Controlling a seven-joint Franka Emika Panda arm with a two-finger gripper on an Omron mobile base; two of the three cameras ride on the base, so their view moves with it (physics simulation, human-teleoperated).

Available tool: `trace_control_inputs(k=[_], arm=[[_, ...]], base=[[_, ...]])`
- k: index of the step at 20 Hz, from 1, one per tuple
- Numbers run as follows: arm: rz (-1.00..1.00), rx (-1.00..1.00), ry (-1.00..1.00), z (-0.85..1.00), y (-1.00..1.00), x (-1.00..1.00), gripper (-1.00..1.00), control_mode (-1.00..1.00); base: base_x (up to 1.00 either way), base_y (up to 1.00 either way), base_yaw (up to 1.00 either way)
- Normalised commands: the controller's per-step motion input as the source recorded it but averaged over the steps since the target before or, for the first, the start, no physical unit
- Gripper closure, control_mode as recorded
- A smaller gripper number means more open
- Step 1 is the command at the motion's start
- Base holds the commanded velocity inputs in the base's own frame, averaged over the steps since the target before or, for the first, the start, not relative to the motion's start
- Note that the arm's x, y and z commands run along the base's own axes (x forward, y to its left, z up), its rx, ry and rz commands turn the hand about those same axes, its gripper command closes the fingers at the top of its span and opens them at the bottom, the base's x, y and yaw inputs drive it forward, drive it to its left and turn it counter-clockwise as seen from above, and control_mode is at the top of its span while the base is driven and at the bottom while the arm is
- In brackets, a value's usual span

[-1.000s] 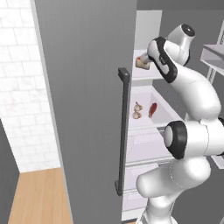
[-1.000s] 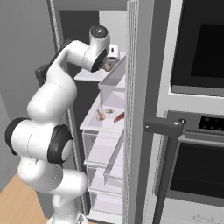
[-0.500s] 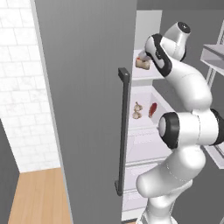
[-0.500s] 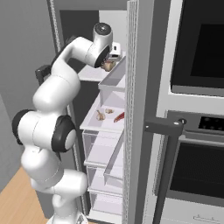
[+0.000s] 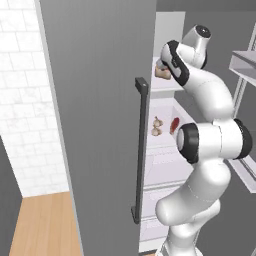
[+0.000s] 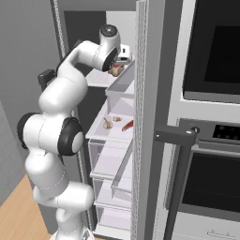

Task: Place one garlic and one steak in each tupperware on the nearby counter, to pack two identical lunches.

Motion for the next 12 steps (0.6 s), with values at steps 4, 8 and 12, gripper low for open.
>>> trace_control_inputs(k=[4, 8, 12], arm=[[0.0, 0.0, 0.04, -0.07, -0.14, 0.53, -1.0, -1.0], [0.0, 0.0, 0.04, -0.12, -0.09, 0.24, -1.0, -1.0], [0.0, 0.0, 0.0, -0.39, 0.0, 0.14, -1.0, -1.0]], base=[[0.0, 0.0, 0.0], [0.0, 0.0, 0.0], [0.0, 0.0, 0.0]])
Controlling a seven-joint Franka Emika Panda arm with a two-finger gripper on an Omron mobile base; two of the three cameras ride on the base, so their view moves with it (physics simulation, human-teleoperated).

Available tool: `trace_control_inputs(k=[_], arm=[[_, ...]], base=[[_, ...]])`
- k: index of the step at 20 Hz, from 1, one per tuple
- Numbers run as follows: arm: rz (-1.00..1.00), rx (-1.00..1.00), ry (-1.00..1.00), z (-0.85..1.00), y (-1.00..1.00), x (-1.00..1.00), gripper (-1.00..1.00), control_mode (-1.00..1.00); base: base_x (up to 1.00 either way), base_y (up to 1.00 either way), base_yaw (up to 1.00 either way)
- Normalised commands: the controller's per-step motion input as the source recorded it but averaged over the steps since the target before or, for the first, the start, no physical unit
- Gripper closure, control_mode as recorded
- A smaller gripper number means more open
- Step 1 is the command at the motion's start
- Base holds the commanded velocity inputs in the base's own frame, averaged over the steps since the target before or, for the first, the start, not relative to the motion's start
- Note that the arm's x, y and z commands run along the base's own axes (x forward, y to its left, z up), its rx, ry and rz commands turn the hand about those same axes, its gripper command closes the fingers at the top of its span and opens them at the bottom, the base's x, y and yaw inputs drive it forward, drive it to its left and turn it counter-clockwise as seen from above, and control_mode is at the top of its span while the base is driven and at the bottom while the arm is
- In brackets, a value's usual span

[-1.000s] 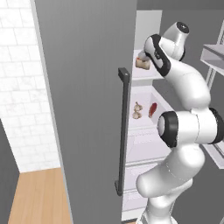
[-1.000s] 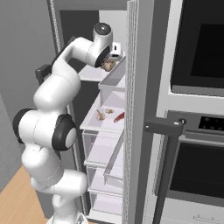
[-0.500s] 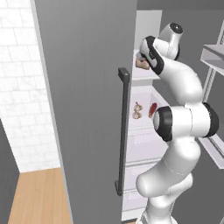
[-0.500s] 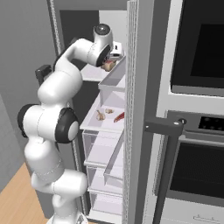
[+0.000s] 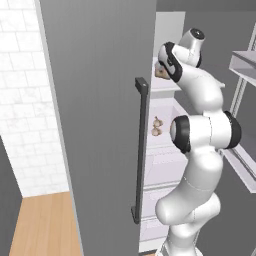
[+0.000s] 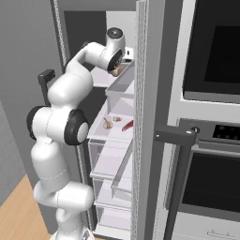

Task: Place one garlic and one steak in each tupperware on the nearby counter, to pack two identical lunches.

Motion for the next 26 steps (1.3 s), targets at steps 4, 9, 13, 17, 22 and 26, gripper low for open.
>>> trace_control_inputs(k=[4, 9, 13, 17, 22, 26], arm=[[0.0, 0.0, 0.0, -0.51, 0.0, 0.0, -1.0, -1.0], [0.0, 0.0, -0.06, -0.17, 0.0, 0.02, -1.0, -1.0], [0.0, 0.0, -0.1, 0.0, 0.0, 0.06, -1.0, -1.0], [0.0, 0.0, 0.0, -0.19, 0.02, 0.03, -1.0, -1.0], [0.0, 0.0, 0.0, -0.24, 0.06, 0.0, -1.0, -1.0], [0.0, 0.0, 0.0, -0.35, 0.13, 0.0, -1.0, -1.0]], base=[[0.0, 0.0, 0.0], [0.0, 0.0, 0.0], [0.0, 0.0, 0.0], [0.0, 0.0, 0.0], [0.0, 0.0, 0.0], [0.0, 0.0, 0.0]])
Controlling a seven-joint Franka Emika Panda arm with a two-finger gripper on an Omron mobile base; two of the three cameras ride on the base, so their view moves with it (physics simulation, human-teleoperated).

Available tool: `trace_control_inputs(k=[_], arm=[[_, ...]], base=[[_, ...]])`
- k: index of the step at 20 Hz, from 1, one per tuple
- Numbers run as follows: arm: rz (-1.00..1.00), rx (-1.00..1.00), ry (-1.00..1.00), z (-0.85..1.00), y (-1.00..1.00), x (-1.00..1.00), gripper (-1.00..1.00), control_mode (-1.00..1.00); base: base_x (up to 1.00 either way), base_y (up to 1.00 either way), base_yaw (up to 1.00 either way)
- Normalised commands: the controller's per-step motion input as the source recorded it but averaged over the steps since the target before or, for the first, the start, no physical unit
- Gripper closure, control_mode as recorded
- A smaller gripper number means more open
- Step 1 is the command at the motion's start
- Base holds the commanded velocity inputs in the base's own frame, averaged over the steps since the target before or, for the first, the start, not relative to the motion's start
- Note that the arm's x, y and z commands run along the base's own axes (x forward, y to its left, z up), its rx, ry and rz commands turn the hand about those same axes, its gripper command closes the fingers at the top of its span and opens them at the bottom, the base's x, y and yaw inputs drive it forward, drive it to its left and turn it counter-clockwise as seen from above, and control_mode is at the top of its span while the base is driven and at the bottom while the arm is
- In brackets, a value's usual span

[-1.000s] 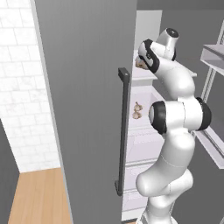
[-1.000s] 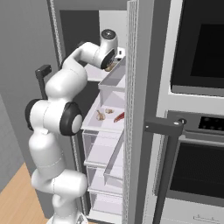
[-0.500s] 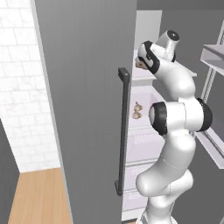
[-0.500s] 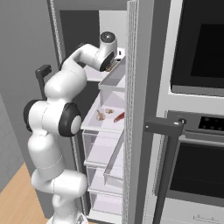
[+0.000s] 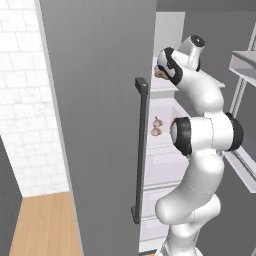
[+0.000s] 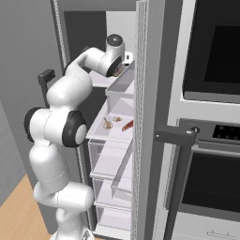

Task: Place one garlic and one steak in each tupperware on the nearby counter, to pack two identical lunches.

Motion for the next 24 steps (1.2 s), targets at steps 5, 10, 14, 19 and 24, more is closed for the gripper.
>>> trace_control_inputs(k=[5, 10, 14, 19, 24], arm=[[0.0, 0.0, 0.01, -0.34, 0.17, 0.0, 1.0, -1.0], [0.01, 0.0, 0.02, 0.0, 0.0, -0.03, 1.0, -1.0], [0.01, 0.01, -0.11, -0.1, -0.3, -0.87, 1.0, -1.0], [0.03, 0.01, -0.08, 0.0, -0.14, -1.0, 1.0, -1.0], [0.01, 0.0, -0.02, 0.0, 0.07, -1.0, 1.0, -1.0]], base=[[0.0, 0.0, 0.0], [0.0, 0.0, 0.0], [0.0, 0.0, 0.0], [0.0, 0.0, 0.0], [0.0, 0.0, 0.0]])
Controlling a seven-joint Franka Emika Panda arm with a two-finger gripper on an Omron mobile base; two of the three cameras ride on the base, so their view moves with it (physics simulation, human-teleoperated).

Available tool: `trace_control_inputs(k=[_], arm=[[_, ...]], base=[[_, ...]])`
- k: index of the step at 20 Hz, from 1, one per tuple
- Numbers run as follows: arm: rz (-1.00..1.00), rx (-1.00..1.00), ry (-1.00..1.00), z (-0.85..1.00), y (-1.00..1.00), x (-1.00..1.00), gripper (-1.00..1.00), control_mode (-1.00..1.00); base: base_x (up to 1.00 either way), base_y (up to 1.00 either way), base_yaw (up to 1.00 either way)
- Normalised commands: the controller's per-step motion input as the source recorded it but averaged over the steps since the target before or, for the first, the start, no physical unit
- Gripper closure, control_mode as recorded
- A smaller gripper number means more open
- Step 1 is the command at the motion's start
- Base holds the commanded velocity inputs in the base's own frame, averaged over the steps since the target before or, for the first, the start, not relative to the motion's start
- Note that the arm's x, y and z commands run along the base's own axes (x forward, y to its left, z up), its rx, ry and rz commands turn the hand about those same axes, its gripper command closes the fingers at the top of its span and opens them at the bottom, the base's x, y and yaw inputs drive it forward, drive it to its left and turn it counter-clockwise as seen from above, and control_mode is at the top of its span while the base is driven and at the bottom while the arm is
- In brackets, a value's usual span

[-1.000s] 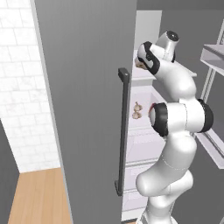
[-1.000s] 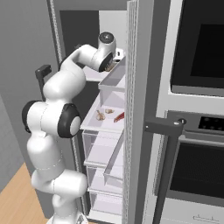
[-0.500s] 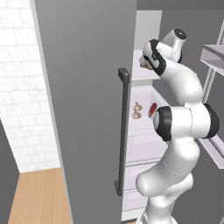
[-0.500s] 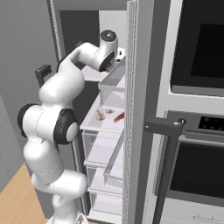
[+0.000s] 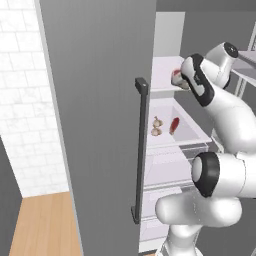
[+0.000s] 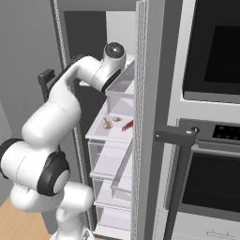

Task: Place one garlic and one steak in each tupperware on the nearby counter, to pack two identical lunches.

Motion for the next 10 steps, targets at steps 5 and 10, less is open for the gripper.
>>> trace_control_inputs(k=[5, 10], arm=[[-0.08, 0.0, 0.04, 0.23, 0.22, -0.86, 1.0, -1.0], [-0.19, -0.04, 0.18, 0.12, 0.5, -0.96, 1.0, -1.0]], base=[[0.0, 0.0, 0.0], [0.0, 0.0, 0.0]])
